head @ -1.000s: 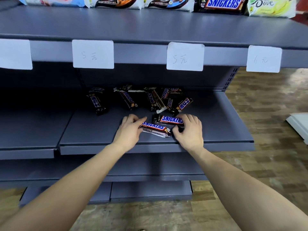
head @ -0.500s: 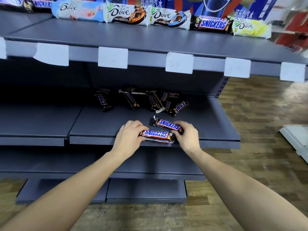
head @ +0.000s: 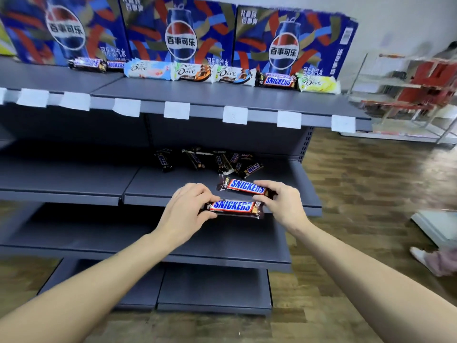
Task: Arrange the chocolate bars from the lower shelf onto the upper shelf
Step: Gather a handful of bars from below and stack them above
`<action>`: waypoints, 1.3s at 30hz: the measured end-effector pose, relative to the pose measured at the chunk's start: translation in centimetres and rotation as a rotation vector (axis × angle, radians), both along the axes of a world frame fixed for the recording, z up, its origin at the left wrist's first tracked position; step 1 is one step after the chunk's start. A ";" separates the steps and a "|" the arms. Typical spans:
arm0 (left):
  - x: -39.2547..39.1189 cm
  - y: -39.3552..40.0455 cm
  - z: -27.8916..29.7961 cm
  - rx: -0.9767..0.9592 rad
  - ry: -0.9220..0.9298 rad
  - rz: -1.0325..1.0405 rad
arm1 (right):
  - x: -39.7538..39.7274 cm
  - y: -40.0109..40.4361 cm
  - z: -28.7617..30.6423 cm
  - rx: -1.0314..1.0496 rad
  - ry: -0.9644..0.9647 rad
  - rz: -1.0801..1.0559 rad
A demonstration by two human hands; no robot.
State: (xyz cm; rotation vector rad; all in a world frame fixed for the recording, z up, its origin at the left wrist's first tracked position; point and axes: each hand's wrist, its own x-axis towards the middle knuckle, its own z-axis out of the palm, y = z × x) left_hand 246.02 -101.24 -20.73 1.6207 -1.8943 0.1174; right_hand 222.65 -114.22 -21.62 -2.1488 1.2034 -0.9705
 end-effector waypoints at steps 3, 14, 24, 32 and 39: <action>-0.7 2.3 2.7 -0.057 -0.021 0.020 | -0.7 1.6 3.1 -0.110 -0.020 0.073; -0.2 3.6 12.1 -0.265 -0.144 0.083 | -1.8 2.7 13.6 -0.345 0.017 0.143; 3.2 -2.3 16.2 -0.233 -0.036 0.047 | 1.0 -2.4 18.3 -0.410 0.051 0.086; 5.6 -8.8 18.7 -0.271 0.009 -0.035 | 3.3 -8.2 19.8 -0.415 0.103 -0.002; 6.7 -13.9 19.2 -0.215 0.009 -0.099 | 4.7 -12.3 19.4 -0.381 0.129 -0.036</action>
